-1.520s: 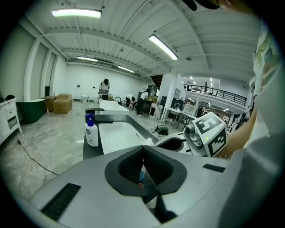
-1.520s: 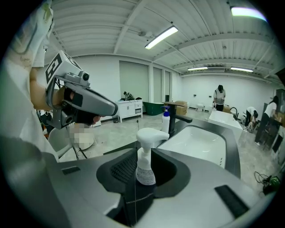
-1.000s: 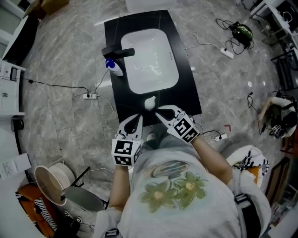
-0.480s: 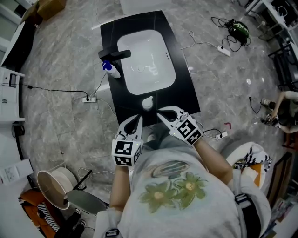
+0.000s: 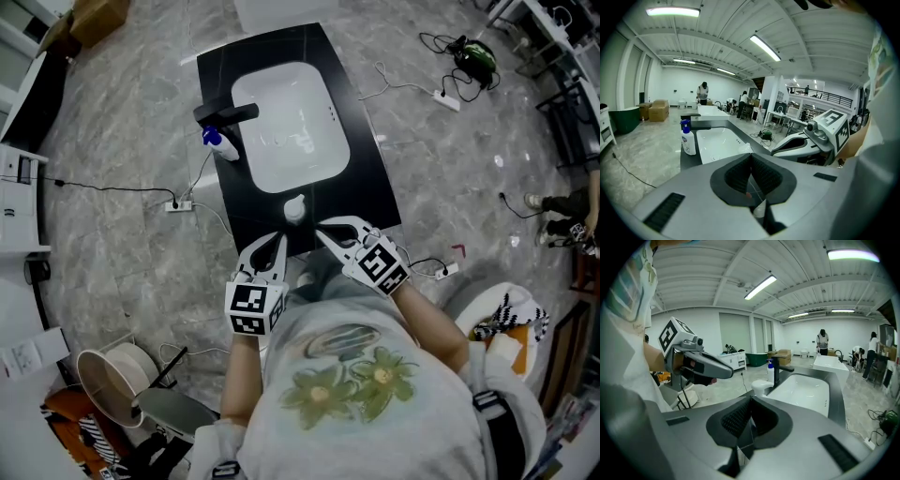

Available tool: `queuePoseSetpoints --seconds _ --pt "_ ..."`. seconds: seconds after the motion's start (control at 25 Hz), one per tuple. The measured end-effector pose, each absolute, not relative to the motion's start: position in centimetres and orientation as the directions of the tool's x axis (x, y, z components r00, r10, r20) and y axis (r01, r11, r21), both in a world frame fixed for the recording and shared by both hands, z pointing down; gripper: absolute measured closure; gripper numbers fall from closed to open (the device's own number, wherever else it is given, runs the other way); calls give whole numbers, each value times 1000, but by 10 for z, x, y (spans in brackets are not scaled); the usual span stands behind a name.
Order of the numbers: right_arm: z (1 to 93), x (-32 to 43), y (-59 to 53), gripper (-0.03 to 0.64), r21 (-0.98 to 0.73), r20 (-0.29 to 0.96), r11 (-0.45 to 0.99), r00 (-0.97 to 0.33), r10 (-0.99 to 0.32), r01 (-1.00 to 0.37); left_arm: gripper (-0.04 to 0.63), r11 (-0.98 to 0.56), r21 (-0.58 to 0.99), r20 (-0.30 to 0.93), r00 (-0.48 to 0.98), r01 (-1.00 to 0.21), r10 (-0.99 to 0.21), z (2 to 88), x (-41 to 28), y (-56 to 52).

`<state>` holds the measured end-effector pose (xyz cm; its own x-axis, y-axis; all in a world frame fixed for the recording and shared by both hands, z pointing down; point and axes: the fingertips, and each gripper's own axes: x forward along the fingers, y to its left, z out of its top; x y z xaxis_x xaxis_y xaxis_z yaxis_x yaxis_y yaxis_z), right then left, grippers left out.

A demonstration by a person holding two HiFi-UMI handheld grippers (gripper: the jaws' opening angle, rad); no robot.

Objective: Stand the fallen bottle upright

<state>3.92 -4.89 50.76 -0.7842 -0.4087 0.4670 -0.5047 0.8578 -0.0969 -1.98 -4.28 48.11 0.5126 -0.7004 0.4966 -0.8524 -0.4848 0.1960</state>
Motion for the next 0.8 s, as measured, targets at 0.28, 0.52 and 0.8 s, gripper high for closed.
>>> queuePoseSetpoints --seconds 0.28,0.52,0.8 --pt "507 41 -45 575 -92 469 856 -780 -414 -509 577 -490 195 496 516 -850 -698 481 -18 -40" --pt "508 43 -46 575 -93 469 854 -779 -417 -512 577 -489 195 499 515 -850 -697 482 -17 -42" --pt "508 45 -46 575 -93 469 855 -780 -415 -510 577 -489 194 500 515 -851 -697 482 -15 -42"
